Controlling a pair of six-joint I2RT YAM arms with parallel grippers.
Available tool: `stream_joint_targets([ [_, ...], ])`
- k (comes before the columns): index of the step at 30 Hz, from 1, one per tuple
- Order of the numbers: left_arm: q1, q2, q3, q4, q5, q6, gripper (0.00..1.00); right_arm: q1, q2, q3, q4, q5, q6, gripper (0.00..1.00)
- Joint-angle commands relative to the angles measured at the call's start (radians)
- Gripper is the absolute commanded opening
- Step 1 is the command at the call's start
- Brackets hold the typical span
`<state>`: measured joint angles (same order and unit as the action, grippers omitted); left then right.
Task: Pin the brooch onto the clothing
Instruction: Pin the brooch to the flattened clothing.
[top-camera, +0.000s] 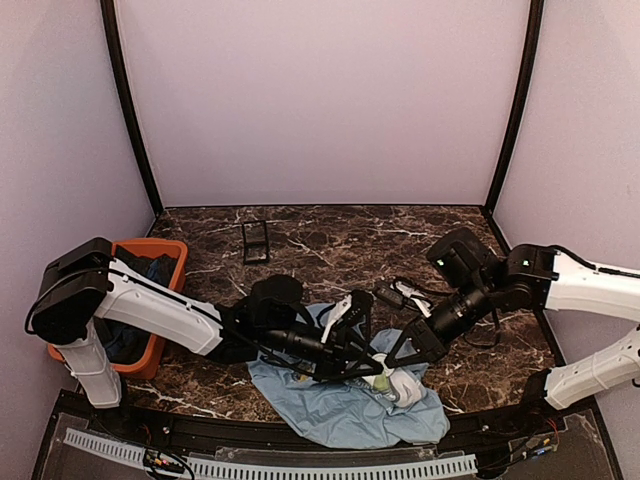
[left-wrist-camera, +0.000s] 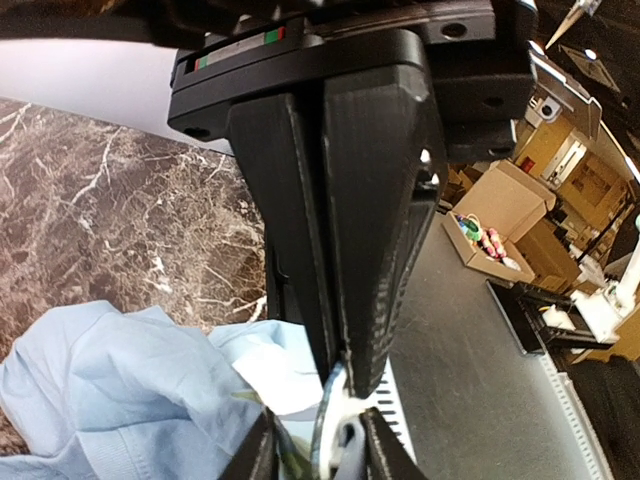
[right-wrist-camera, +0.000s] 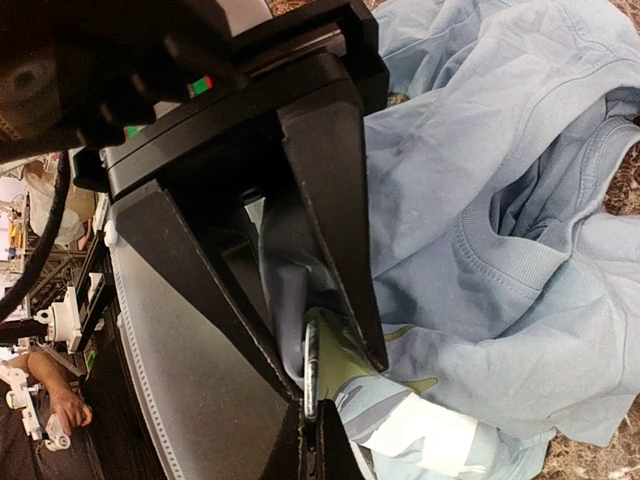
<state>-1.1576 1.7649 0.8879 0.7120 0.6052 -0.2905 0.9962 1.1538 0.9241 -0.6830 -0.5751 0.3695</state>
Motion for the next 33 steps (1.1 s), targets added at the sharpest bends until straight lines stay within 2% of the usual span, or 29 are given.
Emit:
stream_joint_targets([
  [1, 0.026, -0.015, -0.053, -0.01, -0.036, 0.004, 0.33, 0.021, -0.039, 0.027, 0.01, -0.067, 0.011, 0.0],
  [10, 0.044, -0.05, -0.132, 0.113, -0.059, -0.052, 0.48, 0.021, -0.042, 0.01, 0.011, -0.06, 0.009, 0.0],
  [13, 0.054, -0.07, -0.161, 0.151, -0.069, -0.07, 0.56, 0.019, -0.042, 0.006, 0.011, -0.055, 0.007, 0.0],
  [14, 0.056, -0.076, -0.166, 0.163, -0.079, -0.074, 0.63, 0.019, -0.042, 0.006, 0.011, -0.053, 0.006, 0.0],
  [17, 0.069, -0.122, -0.192, 0.158, -0.116, -0.078, 0.72, 0.021, -0.037, 0.01, 0.009, -0.101, -0.052, 0.0],
  [20, 0.101, -0.189, -0.22, 0.128, -0.193, -0.091, 0.83, 0.052, -0.059, 0.028, 0.002, -0.145, -0.152, 0.12],
  [22, 0.122, -0.251, -0.233, 0.055, -0.261, -0.083, 0.87, 0.069, -0.079, 0.04, 0.012, -0.149, -0.196, 0.2],
  [25, 0.131, -0.353, -0.217, -0.158, -0.374, -0.025, 0.95, 0.085, -0.091, 0.047, 0.073, -0.177, -0.214, 0.41],
  [27, 0.136, -0.401, -0.216, -0.223, -0.416, 0.022, 0.99, 0.092, -0.09, 0.051, 0.095, -0.16, -0.236, 0.51],
  [31, 0.149, -0.478, -0.242, -0.282, -0.429, 0.052, 0.99, 0.063, -0.084, 0.085, 0.105, 0.115, -0.278, 0.62],
  [33, 0.158, -0.494, -0.239, -0.353, -0.451, 0.059, 0.99, -0.007, -0.066, 0.105, 0.119, 0.267, -0.267, 0.64],
])
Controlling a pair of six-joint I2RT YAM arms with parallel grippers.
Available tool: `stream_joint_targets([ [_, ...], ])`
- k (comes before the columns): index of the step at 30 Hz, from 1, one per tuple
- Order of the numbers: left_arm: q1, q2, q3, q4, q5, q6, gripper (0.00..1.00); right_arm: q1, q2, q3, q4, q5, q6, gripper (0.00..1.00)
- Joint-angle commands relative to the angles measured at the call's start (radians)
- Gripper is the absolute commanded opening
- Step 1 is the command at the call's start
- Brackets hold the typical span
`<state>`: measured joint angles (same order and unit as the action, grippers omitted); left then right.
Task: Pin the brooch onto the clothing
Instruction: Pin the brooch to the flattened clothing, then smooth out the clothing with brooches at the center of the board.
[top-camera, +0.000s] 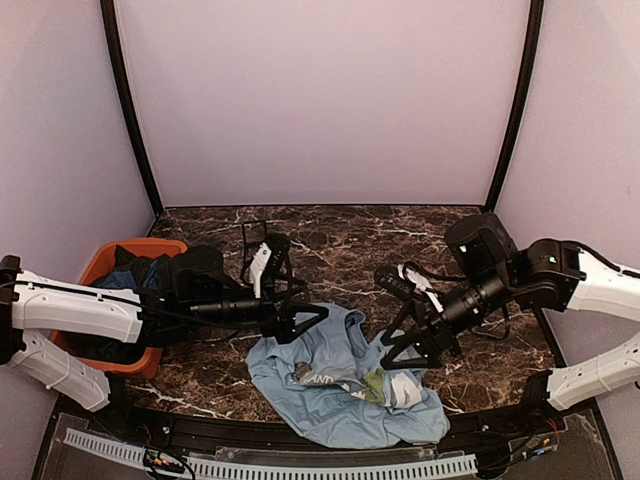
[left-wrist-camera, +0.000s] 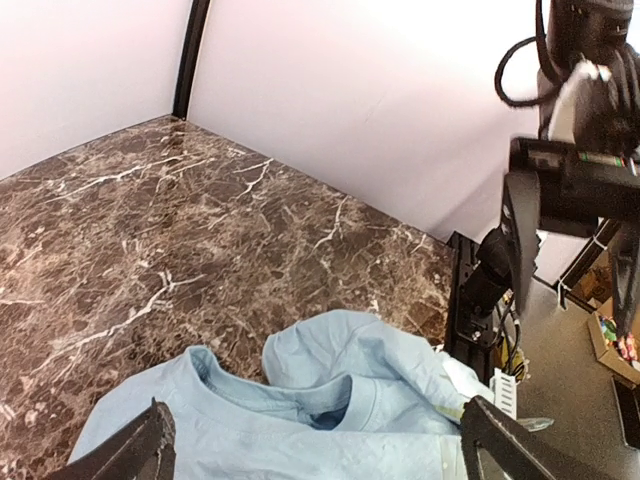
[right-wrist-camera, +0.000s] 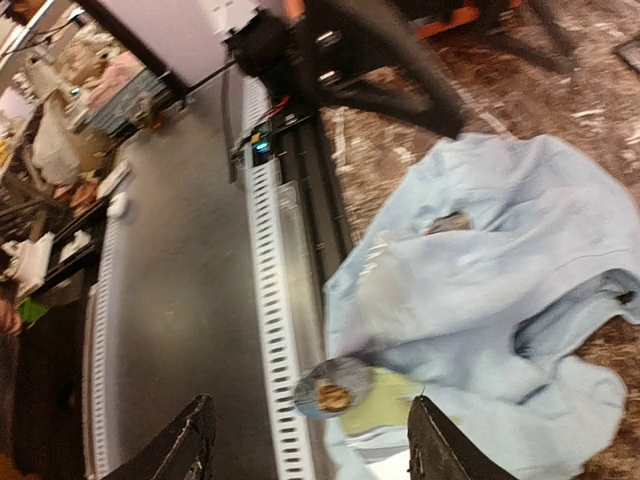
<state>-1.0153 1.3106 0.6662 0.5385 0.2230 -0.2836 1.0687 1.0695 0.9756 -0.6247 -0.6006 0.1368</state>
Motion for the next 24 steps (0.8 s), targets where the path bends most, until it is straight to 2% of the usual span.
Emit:
stream_joint_targets([
  [1, 0.025, -0.036, -0.009, -0.207, -0.077, 0.054, 0.99, -0.131, 0.032, 0.065, 0.074, 0.34, -0.027, 0.64],
  [4, 0.059, -0.001, 0.02, -0.383, -0.116, 0.064, 0.99, -0.27, 0.118, 0.102, 0.08, 0.425, -0.013, 0.64],
  [7, 0.115, 0.075, 0.045, -0.473, -0.048, 0.071, 0.99, -0.323, 0.242, 0.139, 0.042, 0.413, -0.056, 0.66],
  [12, 0.21, 0.17, 0.108, -0.541, 0.094, 0.141, 0.99, -0.329, 0.4, 0.143, -0.001, 0.306, -0.099, 0.69],
  [19, 0.239, 0.34, 0.255, -0.669, 0.26, 0.194, 0.99, -0.329, 0.529, 0.146, 0.014, 0.175, -0.107, 0.7],
  [21, 0.239, 0.396, 0.281, -0.69, 0.293, 0.195, 0.99, -0.329, 0.566, 0.141, 0.031, 0.145, -0.106, 0.68],
  [24, 0.24, 0.461, 0.292, -0.697, 0.308, 0.192, 0.9, -0.328, 0.629, 0.131, 0.055, 0.101, -0.1, 0.6],
])
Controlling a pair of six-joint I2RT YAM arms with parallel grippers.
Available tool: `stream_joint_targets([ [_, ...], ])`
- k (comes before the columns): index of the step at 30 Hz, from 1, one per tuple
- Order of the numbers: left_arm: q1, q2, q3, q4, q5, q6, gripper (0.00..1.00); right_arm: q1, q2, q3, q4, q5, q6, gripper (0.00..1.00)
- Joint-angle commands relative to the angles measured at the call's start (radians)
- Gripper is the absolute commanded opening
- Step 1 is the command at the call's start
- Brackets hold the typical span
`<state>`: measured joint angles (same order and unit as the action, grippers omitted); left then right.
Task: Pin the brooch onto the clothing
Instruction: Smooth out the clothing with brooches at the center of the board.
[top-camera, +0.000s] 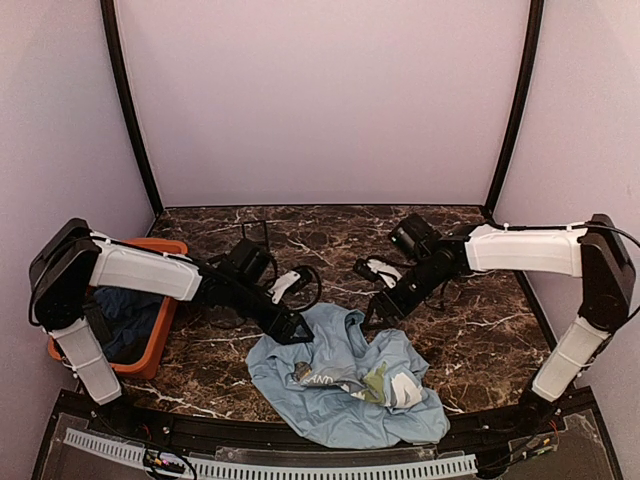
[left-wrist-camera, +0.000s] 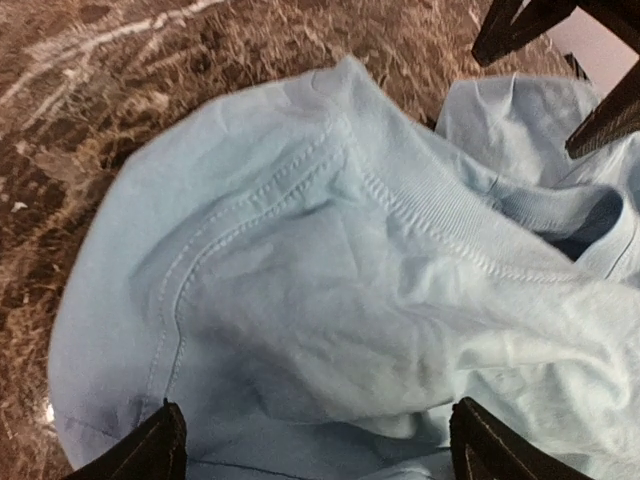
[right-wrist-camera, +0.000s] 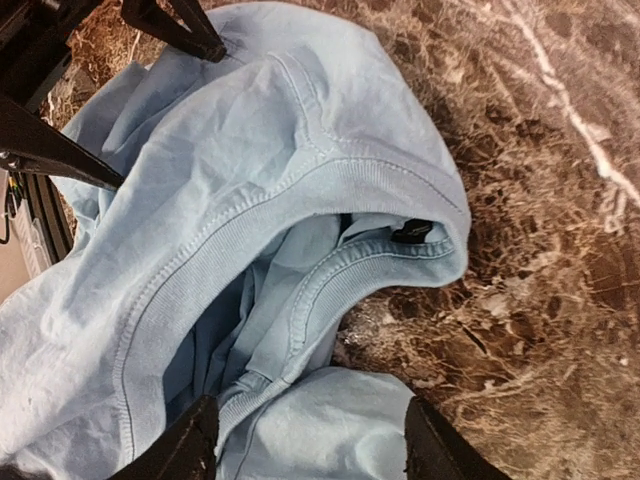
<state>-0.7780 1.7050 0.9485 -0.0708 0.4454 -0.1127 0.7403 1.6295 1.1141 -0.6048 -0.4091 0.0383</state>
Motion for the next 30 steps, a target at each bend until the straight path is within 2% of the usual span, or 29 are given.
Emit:
stream_joint_targets([
  [1, 0.002, 0.073, 0.006, -0.082, 0.092, 0.015, 0.87, 0.001, 0.081, -0.014, 0.046, -0.115, -0.002, 0.55],
  [2, 0.002, 0.082, -0.002, -0.07, 0.097, 0.012, 0.79, 0.0, 0.089, -0.021, 0.057, -0.135, 0.001, 0.5],
  [3, 0.002, 0.083, -0.006, -0.063, 0.102, 0.005, 0.75, -0.001, 0.09, -0.028, 0.071, -0.147, 0.004, 0.39],
  [4, 0.002, 0.084, -0.014, -0.054, 0.104, 0.0, 0.63, -0.001, 0.09, -0.031, 0.086, -0.144, 0.009, 0.27],
  [5, 0.002, 0.08, -0.02, -0.047, 0.102, -0.005, 0.56, -0.002, 0.086, -0.031, 0.093, -0.131, 0.016, 0.13],
  [6, 0.002, 0.076, -0.022, -0.036, 0.099, -0.008, 0.4, -0.006, 0.08, -0.029, 0.098, -0.11, 0.024, 0.01],
  [7, 0.002, 0.065, -0.024, -0.03, 0.095, -0.008, 0.32, -0.016, 0.07, -0.025, 0.101, -0.087, 0.035, 0.0],
  [8, 0.002, 0.058, -0.022, -0.023, 0.081, -0.009, 0.15, -0.021, 0.054, -0.02, 0.105, -0.052, 0.044, 0.0],
  [10, 0.003, 0.031, -0.008, -0.02, 0.037, -0.001, 0.03, -0.036, 0.008, -0.013, 0.118, 0.025, 0.054, 0.0],
  [16, 0.004, -0.082, 0.067, -0.007, -0.152, 0.05, 0.01, -0.051, -0.139, -0.002, 0.152, 0.259, 0.04, 0.0],
  [21, 0.004, -0.164, 0.104, 0.012, -0.24, 0.085, 0.01, -0.056, -0.258, -0.051, 0.229, 0.329, 0.029, 0.0],
  [24, 0.004, -0.199, 0.107, -0.013, -0.273, 0.097, 0.01, -0.058, -0.276, -0.071, 0.248, 0.35, 0.005, 0.0],
  [25, 0.004, -0.205, 0.107, -0.043, -0.292, 0.096, 0.01, -0.058, -0.27, -0.072, 0.241, 0.349, -0.002, 0.02],
  [28, 0.004, -0.234, 0.107, -0.131, -0.353, 0.062, 0.01, -0.059, -0.227, -0.058, 0.201, 0.281, -0.011, 0.33],
  [30, 0.004, -0.261, 0.098, -0.224, -0.413, 0.027, 0.01, -0.058, -0.187, -0.049, 0.173, 0.243, -0.005, 0.42],
])
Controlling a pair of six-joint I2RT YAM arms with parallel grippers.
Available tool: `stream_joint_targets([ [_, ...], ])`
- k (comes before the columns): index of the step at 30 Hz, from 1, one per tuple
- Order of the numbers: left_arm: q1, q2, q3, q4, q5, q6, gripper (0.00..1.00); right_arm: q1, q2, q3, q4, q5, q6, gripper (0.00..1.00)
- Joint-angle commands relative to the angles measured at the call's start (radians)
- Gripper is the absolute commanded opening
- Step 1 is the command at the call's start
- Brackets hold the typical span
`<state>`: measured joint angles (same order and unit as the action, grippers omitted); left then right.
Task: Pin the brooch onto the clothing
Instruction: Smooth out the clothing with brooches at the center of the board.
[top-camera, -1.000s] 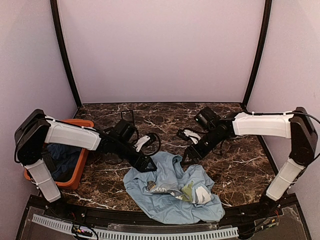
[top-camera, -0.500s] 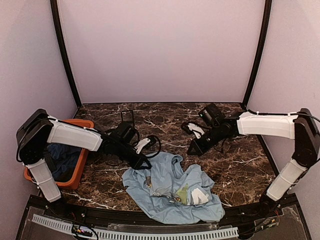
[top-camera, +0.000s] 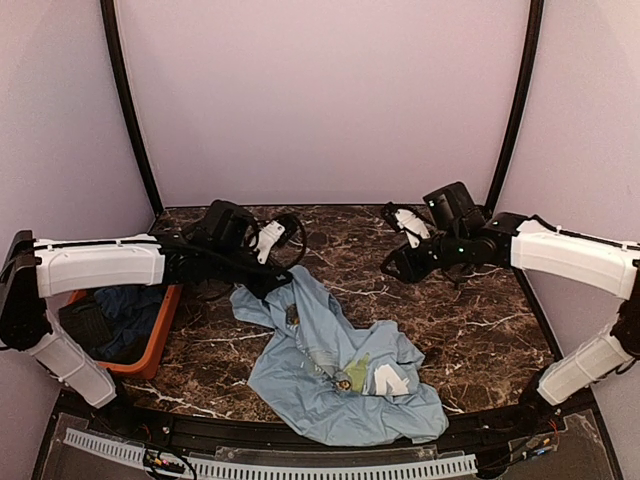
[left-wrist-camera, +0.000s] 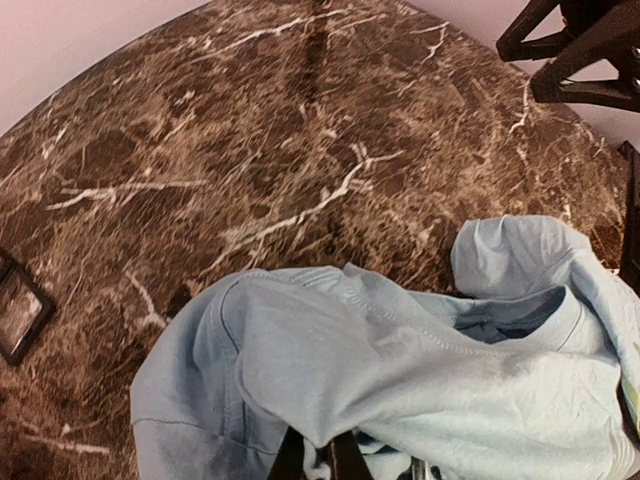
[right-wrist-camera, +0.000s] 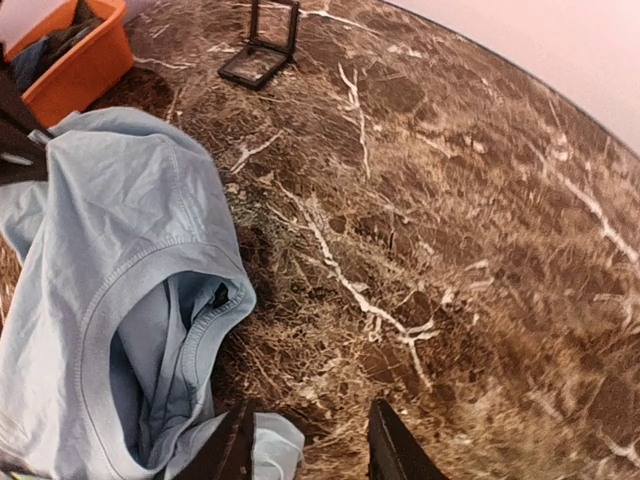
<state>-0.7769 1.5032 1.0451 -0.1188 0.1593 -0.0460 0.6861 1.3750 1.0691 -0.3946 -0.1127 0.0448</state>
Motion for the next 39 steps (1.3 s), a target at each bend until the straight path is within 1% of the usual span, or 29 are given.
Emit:
stream_joint_targets([
  [1, 0.003, -0.072, -0.005, -0.23, -0.173, -0.067, 0.01, -0.004, 0.089, 0.0, -0.045, -0.07, -0.008, 0.45],
  [4, 0.003, -0.171, -0.093, -0.291, -0.205, -0.12, 0.01, -0.004, 0.158, 0.015, -0.074, -0.11, 0.001, 0.48],
  [6, 0.002, -0.237, -0.163, -0.306, -0.182, -0.159, 0.01, -0.004, 0.219, 0.029, -0.093, -0.152, 0.006, 0.49],
  [9, 0.003, -0.322, -0.272, -0.314, -0.087, -0.214, 0.01, -0.003, 0.292, 0.056, -0.108, -0.261, 0.011, 0.5],
  [11, 0.001, -0.353, -0.329, -0.302, -0.017, -0.235, 0.01, -0.002, 0.339, 0.082, -0.114, -0.319, 0.013, 0.5],
  [12, 0.001, -0.359, -0.346, -0.283, 0.032, -0.24, 0.02, -0.002, 0.36, 0.097, -0.111, -0.344, 0.017, 0.51],
  [13, 0.001, -0.365, -0.373, -0.274, 0.054, -0.246, 0.05, -0.003, 0.375, 0.113, -0.109, -0.364, 0.022, 0.51],
  [15, 0.001, -0.36, -0.407, -0.232, 0.143, -0.254, 0.22, -0.003, 0.395, 0.148, -0.105, -0.394, 0.034, 0.51],
  [16, 0.002, -0.357, -0.415, -0.205, 0.209, -0.257, 0.26, -0.003, 0.399, 0.168, -0.106, -0.397, 0.041, 0.51],
  [17, 0.001, -0.347, -0.425, -0.19, 0.242, -0.26, 0.34, -0.003, 0.4, 0.186, -0.108, -0.39, 0.045, 0.52],
  [18, 0.002, -0.342, -0.428, -0.172, 0.29, -0.26, 0.37, -0.004, 0.4, 0.203, -0.11, -0.38, 0.048, 0.53],
  [19, 0.001, -0.338, -0.427, -0.168, 0.298, -0.257, 0.42, -0.004, 0.402, 0.222, -0.114, -0.374, 0.048, 0.54],
  [20, 0.001, -0.338, -0.425, -0.168, 0.284, -0.251, 0.44, -0.004, 0.404, 0.242, -0.124, -0.374, 0.046, 0.55],
  [21, 0.002, -0.342, -0.418, -0.168, 0.265, -0.248, 0.48, -0.003, 0.409, 0.27, -0.138, -0.38, 0.041, 0.56],
  [22, 0.003, -0.346, -0.414, -0.168, 0.215, -0.245, 0.51, -0.004, 0.419, 0.292, -0.151, -0.39, 0.035, 0.57],
  [23, 0.006, -0.351, -0.405, -0.166, 0.192, -0.245, 0.6, -0.004, 0.429, 0.312, -0.167, -0.401, 0.031, 0.58],
  [24, 0.018, -0.352, -0.399, -0.158, 0.146, -0.248, 0.63, -0.003, 0.44, 0.33, -0.181, -0.408, 0.026, 0.59],
  [25, 0.027, -0.347, -0.388, -0.14, 0.133, -0.251, 0.67, -0.003, 0.45, 0.344, -0.192, -0.419, 0.021, 0.64],
  [27, 0.069, -0.329, -0.376, -0.101, 0.122, -0.264, 0.69, 0.0, 0.476, 0.368, -0.223, -0.44, 0.008, 0.68],
  [29, 0.115, -0.292, -0.358, -0.07, 0.122, -0.27, 0.71, 0.006, 0.498, 0.375, -0.254, -0.446, -0.005, 0.7],
  [32, 0.167, -0.192, -0.288, -0.082, 0.104, -0.23, 0.76, 0.02, 0.507, 0.35, -0.264, -0.455, -0.018, 0.71],
  [34, 0.177, -0.13, -0.238, -0.11, 0.099, -0.192, 0.78, 0.036, 0.506, 0.33, -0.27, -0.456, -0.029, 0.71],
  [36, 0.181, -0.083, -0.198, -0.133, 0.1, -0.169, 0.81, 0.047, 0.507, 0.303, -0.275, -0.454, -0.035, 0.7],
  [38, 0.182, -0.053, -0.186, -0.108, 0.109, -0.159, 0.83, 0.054, 0.509, 0.279, -0.277, -0.453, -0.036, 0.66],
  [39, 0.184, -0.027, -0.182, -0.098, 0.138, -0.154, 0.84, 0.055, 0.509, 0.265, -0.277, -0.458, -0.037, 0.63],
])
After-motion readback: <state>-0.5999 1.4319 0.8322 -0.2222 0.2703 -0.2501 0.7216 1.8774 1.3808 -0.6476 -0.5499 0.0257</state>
